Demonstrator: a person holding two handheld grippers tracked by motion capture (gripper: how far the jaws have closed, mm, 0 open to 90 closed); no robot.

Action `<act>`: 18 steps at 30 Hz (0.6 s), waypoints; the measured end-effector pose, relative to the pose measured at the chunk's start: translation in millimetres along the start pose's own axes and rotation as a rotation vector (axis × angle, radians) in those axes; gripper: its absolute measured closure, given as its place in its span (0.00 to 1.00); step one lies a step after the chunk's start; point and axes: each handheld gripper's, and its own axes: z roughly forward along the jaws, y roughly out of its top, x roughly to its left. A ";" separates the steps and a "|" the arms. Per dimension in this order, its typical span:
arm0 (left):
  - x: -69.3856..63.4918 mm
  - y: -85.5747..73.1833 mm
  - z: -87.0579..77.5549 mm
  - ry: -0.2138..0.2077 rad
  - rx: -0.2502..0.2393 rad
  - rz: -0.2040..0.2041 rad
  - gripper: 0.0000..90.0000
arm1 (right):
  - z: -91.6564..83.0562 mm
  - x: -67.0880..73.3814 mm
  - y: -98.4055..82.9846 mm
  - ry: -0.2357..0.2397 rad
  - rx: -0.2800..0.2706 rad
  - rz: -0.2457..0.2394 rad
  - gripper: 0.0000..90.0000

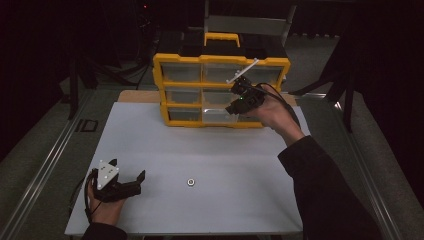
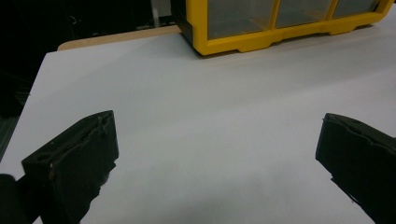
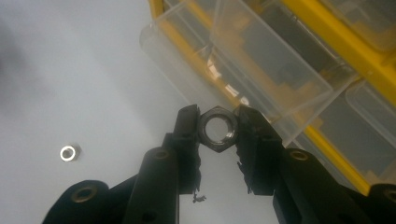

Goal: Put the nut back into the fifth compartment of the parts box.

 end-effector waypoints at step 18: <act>0.4 0.0 -0.2 -0.002 0.002 -0.001 0.00 | 1.2 -2.1 21.6 0.002 -0.003 0.008 0.78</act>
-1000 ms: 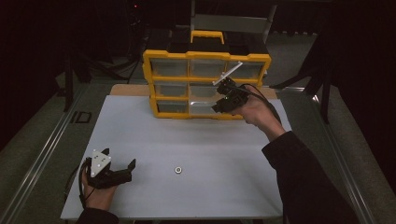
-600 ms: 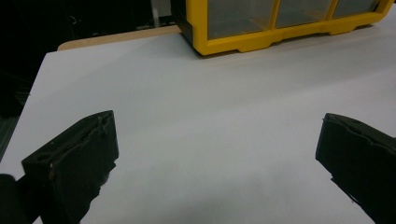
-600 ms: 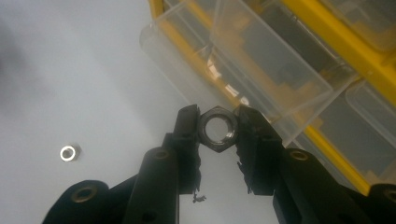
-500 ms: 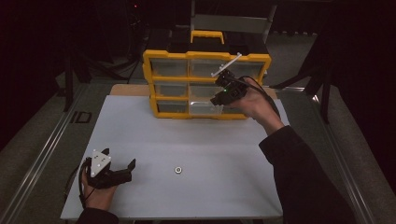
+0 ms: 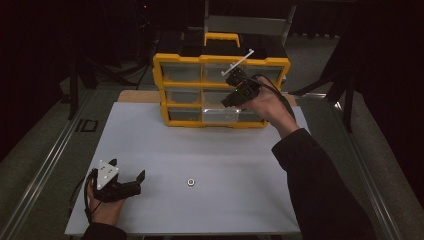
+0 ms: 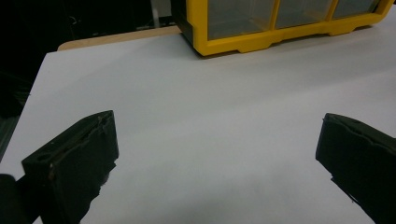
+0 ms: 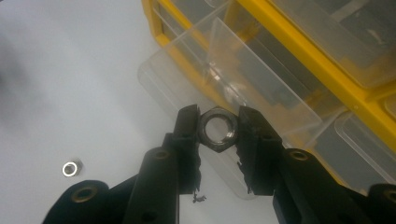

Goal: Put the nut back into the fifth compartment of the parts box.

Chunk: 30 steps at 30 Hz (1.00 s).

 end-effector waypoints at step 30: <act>0.6 0.0 -0.4 0.003 -0.003 -0.004 0.00 | 21.1 -11.9 10.4 -0.028 0.059 0.071 0.78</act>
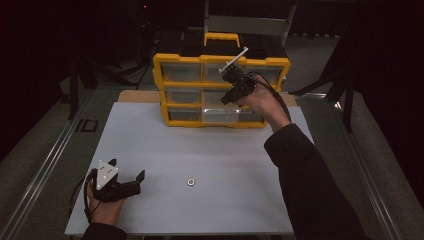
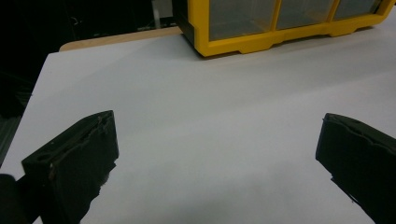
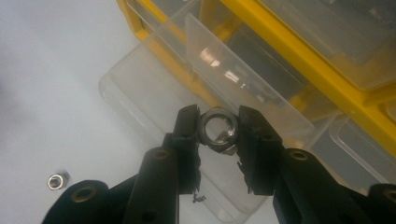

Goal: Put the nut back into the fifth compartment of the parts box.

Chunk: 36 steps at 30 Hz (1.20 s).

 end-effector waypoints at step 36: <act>0.0 0.0 0.0 0.001 -0.001 0.001 0.00 | 4.0 4.6 -2.7 0.027 -0.032 0.017 0.70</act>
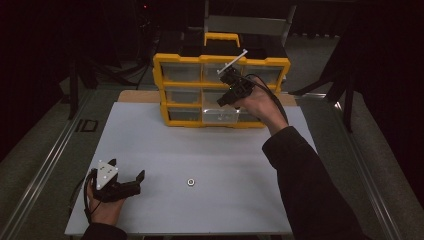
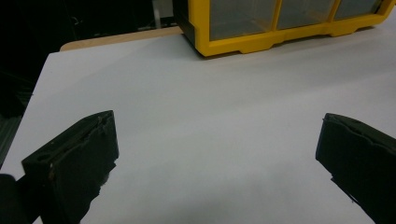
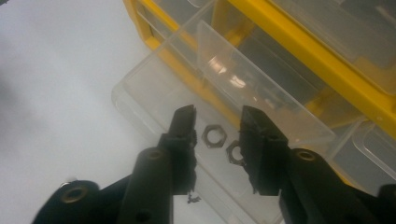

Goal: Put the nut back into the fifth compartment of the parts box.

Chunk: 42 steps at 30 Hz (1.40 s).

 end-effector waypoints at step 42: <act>0.0 0.0 -0.3 0.001 -0.004 -0.003 0.00 | -12.4 40.2 -37.4 0.035 -0.086 -0.135 0.45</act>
